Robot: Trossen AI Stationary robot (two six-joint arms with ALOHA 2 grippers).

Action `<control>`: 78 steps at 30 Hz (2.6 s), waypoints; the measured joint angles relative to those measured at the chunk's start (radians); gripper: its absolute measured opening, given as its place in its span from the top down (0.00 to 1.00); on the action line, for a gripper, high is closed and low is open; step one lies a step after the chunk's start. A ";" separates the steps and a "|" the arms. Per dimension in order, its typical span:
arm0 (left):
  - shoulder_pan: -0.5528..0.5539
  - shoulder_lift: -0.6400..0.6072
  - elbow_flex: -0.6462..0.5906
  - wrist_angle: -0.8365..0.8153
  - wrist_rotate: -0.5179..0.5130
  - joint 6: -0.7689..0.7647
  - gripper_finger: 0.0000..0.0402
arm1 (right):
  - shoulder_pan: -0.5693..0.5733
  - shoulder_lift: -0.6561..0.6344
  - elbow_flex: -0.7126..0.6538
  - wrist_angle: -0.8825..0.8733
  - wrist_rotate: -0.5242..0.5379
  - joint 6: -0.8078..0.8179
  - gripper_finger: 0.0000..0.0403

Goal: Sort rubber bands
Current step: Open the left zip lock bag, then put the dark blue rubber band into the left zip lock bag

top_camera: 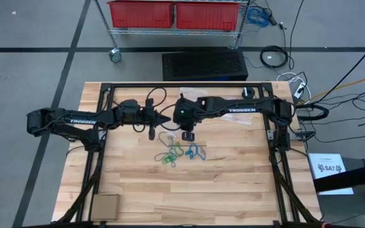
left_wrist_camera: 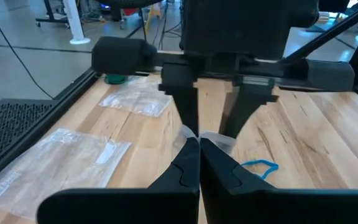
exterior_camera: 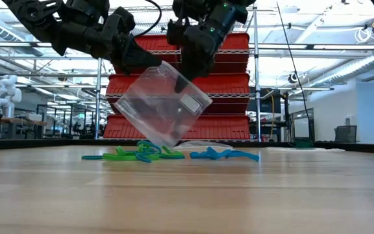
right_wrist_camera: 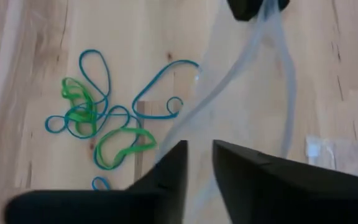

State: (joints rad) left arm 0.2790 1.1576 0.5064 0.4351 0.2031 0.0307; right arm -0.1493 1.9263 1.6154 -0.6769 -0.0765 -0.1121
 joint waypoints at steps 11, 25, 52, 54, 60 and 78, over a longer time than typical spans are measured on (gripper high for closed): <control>-0.024 0.000 0.000 0.008 -0.003 -0.026 1.00 | -0.021 -0.058 0.001 0.007 -0.001 0.020 0.49; -0.060 0.000 0.000 0.073 -0.041 -0.026 1.00 | -0.033 -0.033 0.002 0.109 -0.012 0.042 0.97; -0.079 0.001 -0.006 0.080 -0.143 -0.022 1.00 | -0.025 -0.055 0.001 0.099 -0.132 0.062 0.38; -0.079 0.001 -0.006 0.064 -0.150 -0.021 1.00 | -0.030 -0.071 0.001 0.082 -0.125 0.043 0.37; -0.073 0.001 -0.006 0.044 -0.184 0.016 1.00 | -0.060 -0.135 0.001 0.017 -0.044 -0.015 0.37; 0.068 -0.158 -0.007 -0.116 -0.275 0.087 1.00 | -0.050 -0.189 -0.179 0.135 -0.166 0.062 0.39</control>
State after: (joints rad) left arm 0.3474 1.0001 0.4992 0.3187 -0.0715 0.1182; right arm -0.1993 1.7375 1.4368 -0.5423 -0.2426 -0.0499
